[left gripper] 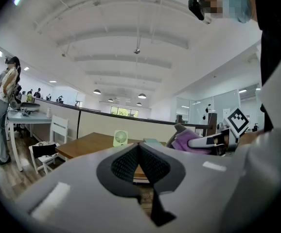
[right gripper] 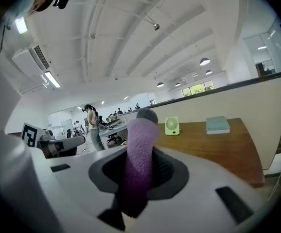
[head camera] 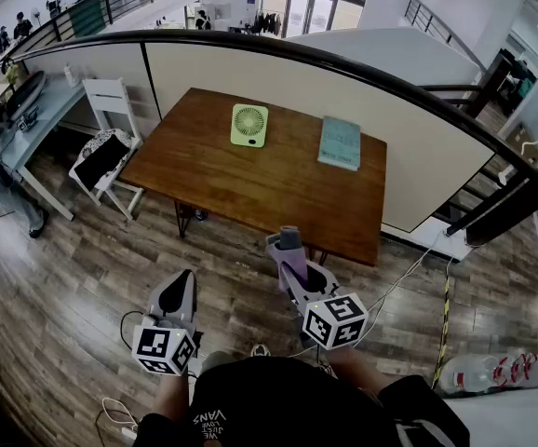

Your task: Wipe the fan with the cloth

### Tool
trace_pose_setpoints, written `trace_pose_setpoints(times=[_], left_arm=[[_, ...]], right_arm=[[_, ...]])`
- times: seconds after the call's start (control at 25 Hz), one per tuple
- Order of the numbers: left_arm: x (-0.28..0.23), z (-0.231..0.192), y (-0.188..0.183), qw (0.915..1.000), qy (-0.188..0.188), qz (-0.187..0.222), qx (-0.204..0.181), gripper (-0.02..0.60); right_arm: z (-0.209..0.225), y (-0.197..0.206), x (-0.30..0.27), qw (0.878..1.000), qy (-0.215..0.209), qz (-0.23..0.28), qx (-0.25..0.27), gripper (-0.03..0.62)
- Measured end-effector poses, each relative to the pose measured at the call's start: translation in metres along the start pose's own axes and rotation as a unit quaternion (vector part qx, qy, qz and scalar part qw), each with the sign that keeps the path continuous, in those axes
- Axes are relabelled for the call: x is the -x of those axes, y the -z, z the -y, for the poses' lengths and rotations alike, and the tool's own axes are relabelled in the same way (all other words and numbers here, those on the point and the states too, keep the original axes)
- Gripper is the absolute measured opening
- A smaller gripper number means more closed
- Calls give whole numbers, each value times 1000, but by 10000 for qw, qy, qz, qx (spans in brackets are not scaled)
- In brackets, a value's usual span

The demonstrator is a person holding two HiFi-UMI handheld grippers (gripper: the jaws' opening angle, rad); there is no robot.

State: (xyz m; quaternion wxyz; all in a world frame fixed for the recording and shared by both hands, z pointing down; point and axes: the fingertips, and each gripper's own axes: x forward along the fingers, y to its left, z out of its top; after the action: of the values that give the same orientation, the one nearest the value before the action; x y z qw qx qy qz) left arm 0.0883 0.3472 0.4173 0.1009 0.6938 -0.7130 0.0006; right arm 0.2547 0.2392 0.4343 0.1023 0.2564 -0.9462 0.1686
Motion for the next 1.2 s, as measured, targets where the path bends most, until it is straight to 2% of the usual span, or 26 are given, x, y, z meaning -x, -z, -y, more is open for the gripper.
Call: trace_pose_setpoints(times=[0.32,0.56,0.84,1.2], left_arm=[[-22,-15,2,9999,65,75,32,11],[-49,-54,3,9998,137,27,169,11],[-100,-119,-10,9976,660,-140,171,11],[-152,-196,-38,9881,1511,-298,5,11]], right_arm=[[11,-6,-30,9997,-107,76,-190,98],[13,-13,-71,9996,83,7,-272,98],[14,-31,-134,9972,611,57,-432,98],[-6,-55,-200,9873,1359,333,-752,98]])
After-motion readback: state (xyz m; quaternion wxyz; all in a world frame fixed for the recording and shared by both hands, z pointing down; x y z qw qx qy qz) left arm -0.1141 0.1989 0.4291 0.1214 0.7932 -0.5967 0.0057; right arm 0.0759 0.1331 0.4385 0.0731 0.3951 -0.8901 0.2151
